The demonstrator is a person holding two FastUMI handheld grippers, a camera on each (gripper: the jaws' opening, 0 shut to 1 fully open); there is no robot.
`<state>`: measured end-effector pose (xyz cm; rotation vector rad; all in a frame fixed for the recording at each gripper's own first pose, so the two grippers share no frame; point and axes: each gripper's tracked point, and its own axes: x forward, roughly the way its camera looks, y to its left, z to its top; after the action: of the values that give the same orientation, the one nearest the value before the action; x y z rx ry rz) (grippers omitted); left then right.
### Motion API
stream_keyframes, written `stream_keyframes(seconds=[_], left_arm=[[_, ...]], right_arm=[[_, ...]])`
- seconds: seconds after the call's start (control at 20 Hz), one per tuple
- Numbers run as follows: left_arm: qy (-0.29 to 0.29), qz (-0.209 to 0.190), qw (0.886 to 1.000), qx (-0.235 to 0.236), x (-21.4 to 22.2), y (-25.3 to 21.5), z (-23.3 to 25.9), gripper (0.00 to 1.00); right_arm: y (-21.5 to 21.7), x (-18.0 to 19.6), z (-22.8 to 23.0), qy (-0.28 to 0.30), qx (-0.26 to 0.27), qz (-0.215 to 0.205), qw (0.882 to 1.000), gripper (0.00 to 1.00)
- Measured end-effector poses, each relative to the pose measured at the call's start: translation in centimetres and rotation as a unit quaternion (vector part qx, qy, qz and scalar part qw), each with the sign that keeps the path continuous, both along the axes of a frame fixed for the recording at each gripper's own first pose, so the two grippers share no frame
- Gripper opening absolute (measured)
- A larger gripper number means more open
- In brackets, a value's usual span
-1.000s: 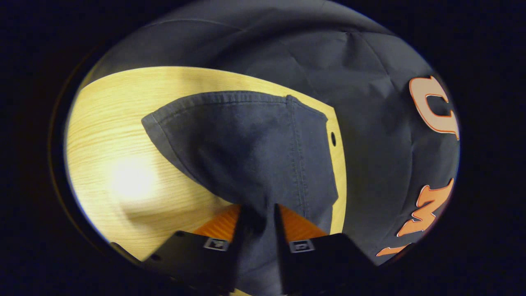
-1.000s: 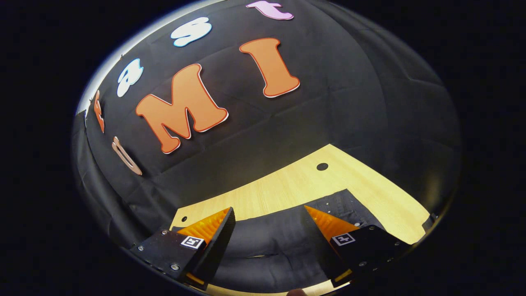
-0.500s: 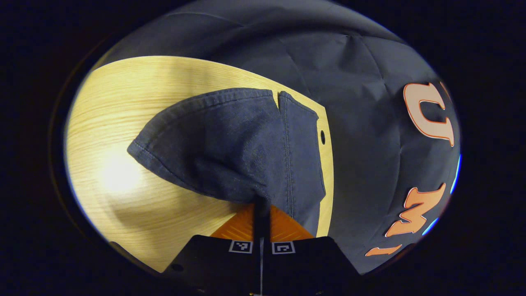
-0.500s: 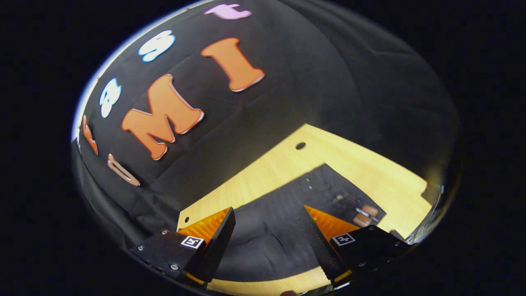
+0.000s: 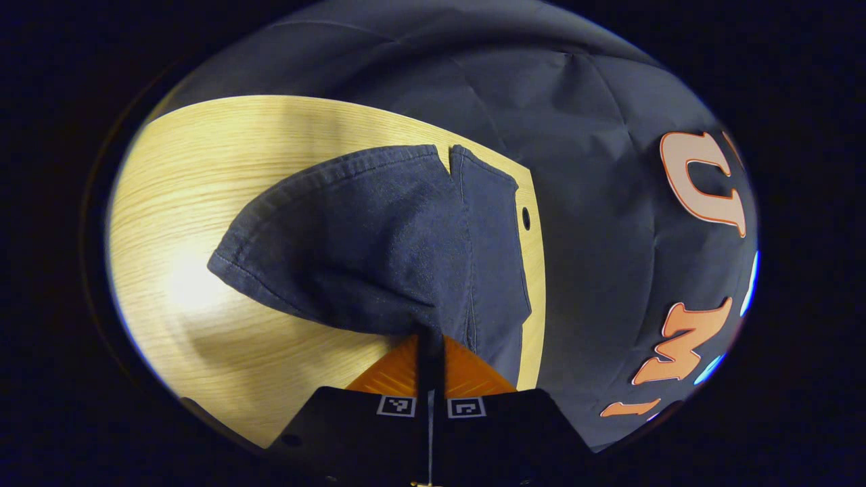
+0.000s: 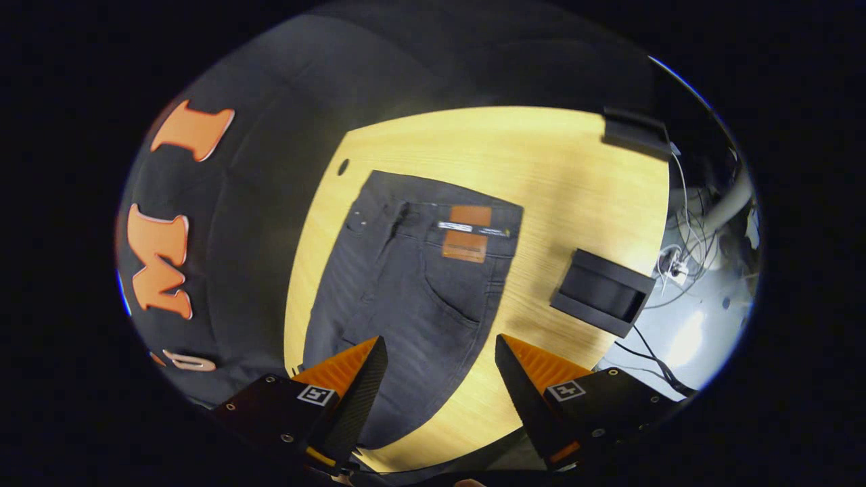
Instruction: Grasp the waist and the cuffs of the jeans and fold them to make the two legs overlap; first hold the waist and fold one-third of the jeans toward the cuffs, then hold the cuffs and fold the remaining one-third in the same direction to finish folding.
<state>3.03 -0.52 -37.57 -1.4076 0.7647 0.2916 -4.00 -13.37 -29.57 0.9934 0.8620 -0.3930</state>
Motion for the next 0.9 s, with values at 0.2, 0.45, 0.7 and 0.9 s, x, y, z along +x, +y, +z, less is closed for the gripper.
stream_keyframes(seconds=[0.2,0.45,0.7,0.9], left_arm=[[0.004,-0.005,1.0,0.002,-0.6,0.2,0.5,0.03],[0.003,-0.003,1.0,-0.003,-0.4,0.3,0.8,0.03],[0.004,-0.005,1.0,-0.011,-0.5,0.0,0.7,0.03],[0.007,-0.005,1.0,-0.016,-0.5,-0.1,0.4,0.02]], right_arm=[[-1.0,1.2,-2.2,0.01,-0.009,-0.005,1.0,0.98],[-0.5,3.5,-2.1,-0.022,0.002,0.01,1.0,0.93],[-0.4,5.5,-2.5,-0.061,0.034,-0.017,0.997,0.74],[-0.3,7.0,-3.2,-0.084,0.082,-0.074,0.99,0.43]])
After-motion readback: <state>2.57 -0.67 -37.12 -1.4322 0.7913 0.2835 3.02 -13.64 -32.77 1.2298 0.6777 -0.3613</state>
